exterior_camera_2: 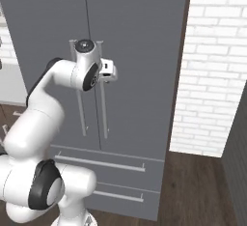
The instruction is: Take the strawberry from the fridge and place it on top of the pancake, located on the dining counter.
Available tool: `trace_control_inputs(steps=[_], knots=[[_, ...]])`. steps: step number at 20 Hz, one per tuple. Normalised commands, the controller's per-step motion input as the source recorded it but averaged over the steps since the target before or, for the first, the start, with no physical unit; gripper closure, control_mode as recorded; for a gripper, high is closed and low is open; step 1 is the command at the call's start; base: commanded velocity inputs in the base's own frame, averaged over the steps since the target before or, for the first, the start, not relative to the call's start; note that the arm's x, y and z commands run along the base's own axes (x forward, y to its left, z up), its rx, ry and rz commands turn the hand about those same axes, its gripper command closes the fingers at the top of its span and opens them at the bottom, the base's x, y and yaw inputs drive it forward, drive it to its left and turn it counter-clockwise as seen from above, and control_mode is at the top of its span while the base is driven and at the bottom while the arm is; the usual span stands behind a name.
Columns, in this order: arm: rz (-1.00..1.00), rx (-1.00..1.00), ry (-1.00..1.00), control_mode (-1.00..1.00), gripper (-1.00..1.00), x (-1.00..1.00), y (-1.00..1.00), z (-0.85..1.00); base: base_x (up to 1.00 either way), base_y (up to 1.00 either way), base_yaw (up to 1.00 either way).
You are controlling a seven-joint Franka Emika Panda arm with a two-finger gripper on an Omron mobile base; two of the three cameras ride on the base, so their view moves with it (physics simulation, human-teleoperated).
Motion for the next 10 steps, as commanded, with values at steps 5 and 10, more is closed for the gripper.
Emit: trace_control_inputs(steps=[5, 10], knots=[[0.0, 0.03, -0.04, -1.0, -1.0, 0.3, -0.1, 0.0, 0.0, 0.0, 0.0], [-0.03, 0.03, 0.0, -1.0, -1.0, 0.48, 0.0, 0.0, 0.0, 0.0, 0.0]])
